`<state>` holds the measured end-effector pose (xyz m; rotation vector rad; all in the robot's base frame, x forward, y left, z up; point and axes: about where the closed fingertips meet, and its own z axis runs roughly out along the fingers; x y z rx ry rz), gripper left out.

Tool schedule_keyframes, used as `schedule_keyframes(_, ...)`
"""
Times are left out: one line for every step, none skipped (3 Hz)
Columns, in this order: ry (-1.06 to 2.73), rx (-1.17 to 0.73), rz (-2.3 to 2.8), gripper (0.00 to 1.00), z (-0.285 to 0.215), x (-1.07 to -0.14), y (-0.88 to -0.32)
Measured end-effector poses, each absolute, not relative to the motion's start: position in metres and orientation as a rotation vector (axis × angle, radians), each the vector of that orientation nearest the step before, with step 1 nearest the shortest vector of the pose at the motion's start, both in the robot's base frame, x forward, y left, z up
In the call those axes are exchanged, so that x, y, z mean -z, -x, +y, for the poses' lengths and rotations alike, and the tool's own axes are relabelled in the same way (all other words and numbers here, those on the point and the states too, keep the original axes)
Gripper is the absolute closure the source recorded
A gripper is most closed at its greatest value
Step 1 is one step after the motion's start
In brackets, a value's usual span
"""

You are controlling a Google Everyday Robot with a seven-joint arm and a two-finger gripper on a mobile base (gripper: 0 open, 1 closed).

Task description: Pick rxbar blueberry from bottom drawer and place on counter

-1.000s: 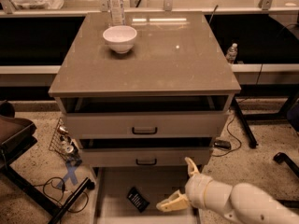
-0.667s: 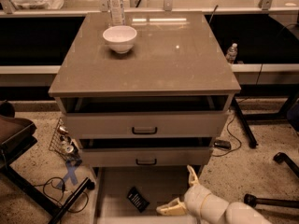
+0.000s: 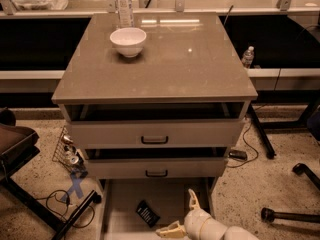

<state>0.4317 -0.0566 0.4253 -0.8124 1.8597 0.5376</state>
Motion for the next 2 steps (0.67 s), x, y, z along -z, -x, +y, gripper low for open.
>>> schedule_keyframes(0.86,-0.462,1.89,0.0,-0.027,-0.363,-0.452)
schedule_keyframes(0.871,-0.443,1.911,0.0,-0.007,-0.313,-0.474)
